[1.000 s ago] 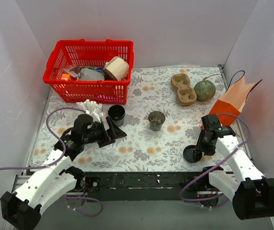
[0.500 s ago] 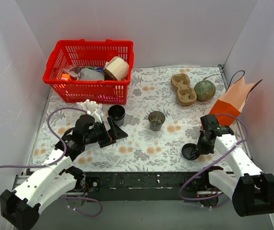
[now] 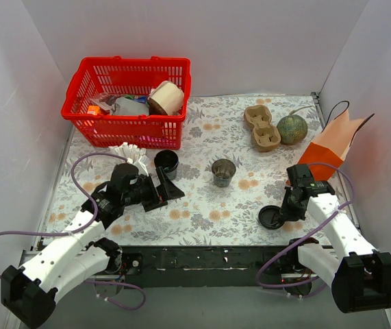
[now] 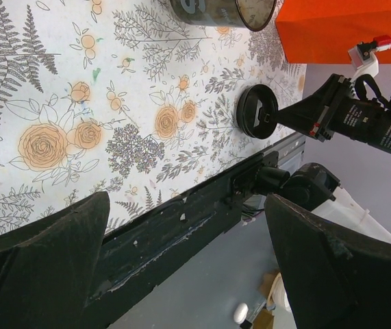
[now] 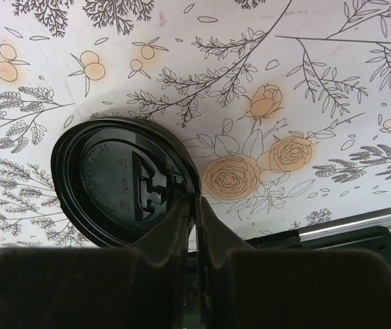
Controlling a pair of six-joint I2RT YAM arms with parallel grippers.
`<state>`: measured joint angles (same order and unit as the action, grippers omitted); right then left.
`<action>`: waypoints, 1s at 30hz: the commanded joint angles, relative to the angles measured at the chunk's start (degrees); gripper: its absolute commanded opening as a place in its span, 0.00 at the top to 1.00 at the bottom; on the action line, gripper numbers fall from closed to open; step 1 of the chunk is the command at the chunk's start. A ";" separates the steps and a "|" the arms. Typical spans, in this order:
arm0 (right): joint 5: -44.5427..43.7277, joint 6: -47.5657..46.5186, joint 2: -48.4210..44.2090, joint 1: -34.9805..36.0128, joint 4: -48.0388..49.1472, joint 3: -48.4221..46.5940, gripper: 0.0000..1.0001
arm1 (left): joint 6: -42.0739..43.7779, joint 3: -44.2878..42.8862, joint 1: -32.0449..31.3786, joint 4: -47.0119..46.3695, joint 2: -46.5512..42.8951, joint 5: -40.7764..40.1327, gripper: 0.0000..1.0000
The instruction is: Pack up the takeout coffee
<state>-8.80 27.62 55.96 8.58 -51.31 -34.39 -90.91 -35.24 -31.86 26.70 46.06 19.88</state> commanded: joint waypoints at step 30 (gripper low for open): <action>-0.26 -3.45 1.08 -0.32 -3.01 -4.72 0.99 | -0.58 -1.58 -2.51 -1.03 1.92 -2.83 0.02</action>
<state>-8.73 25.12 56.80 8.58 -53.12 -36.88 -91.37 -35.24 -33.95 26.61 47.64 18.31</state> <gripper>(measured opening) 0.023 0.981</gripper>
